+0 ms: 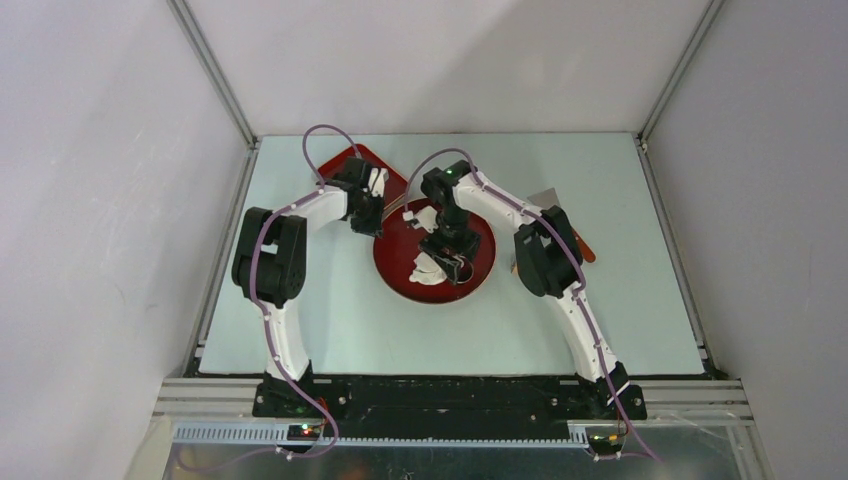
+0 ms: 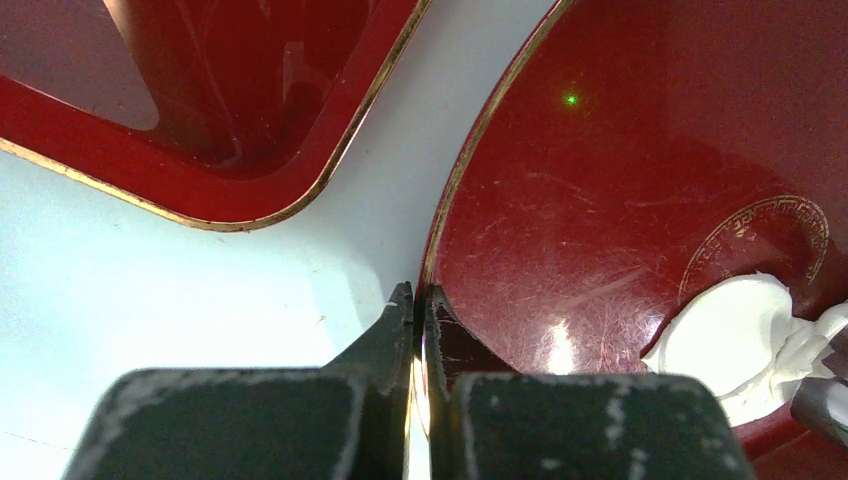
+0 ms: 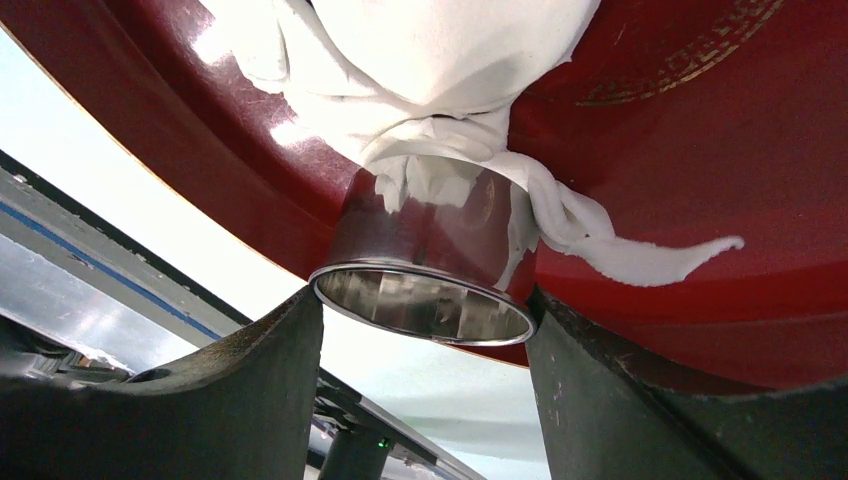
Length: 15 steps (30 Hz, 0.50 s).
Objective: Roll out the dumpling wrappers from the dough
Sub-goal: Remove the dumpling wrapper from the work surface.
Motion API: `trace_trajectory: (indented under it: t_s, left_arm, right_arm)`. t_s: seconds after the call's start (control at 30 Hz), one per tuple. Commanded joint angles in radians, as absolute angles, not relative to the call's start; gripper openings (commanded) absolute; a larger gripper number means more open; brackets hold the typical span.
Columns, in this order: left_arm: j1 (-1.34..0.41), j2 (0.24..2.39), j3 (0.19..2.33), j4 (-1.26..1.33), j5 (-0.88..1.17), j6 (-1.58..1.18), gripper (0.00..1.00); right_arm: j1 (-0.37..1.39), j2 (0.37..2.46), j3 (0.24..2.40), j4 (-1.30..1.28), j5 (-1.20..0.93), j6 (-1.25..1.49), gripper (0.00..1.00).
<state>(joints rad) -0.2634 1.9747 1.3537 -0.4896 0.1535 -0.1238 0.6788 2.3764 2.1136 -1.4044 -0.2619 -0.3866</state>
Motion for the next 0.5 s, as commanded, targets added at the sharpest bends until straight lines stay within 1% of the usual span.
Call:
trace_trajectory:
  t_s: [0.0, 0.1, 0.27, 0.47]
  left_arm:
    - [-0.264, 1.927, 1.345, -0.474, 0.147, -0.132, 0.00]
    - [-0.265, 1.927, 1.345, -0.474, 0.147, -0.132, 0.00]
    - [-0.264, 1.926, 1.346, -0.474, 0.146, -0.132, 0.00]
    - [-0.264, 1.928, 1.346, -0.473, 0.147, -0.132, 0.00]
  right_arm:
    - [0.687, 2.323, 2.092, -1.428, -0.255, -0.406, 0.41]
    - [0.690, 2.318, 2.100, -1.426, -0.253, -0.403, 0.40]
    - [0.688, 2.304, 2.186, -1.404, -0.258, -0.388, 0.40]
    - [0.692, 2.341, 2.253, -1.393, -0.259, -0.378, 0.41]
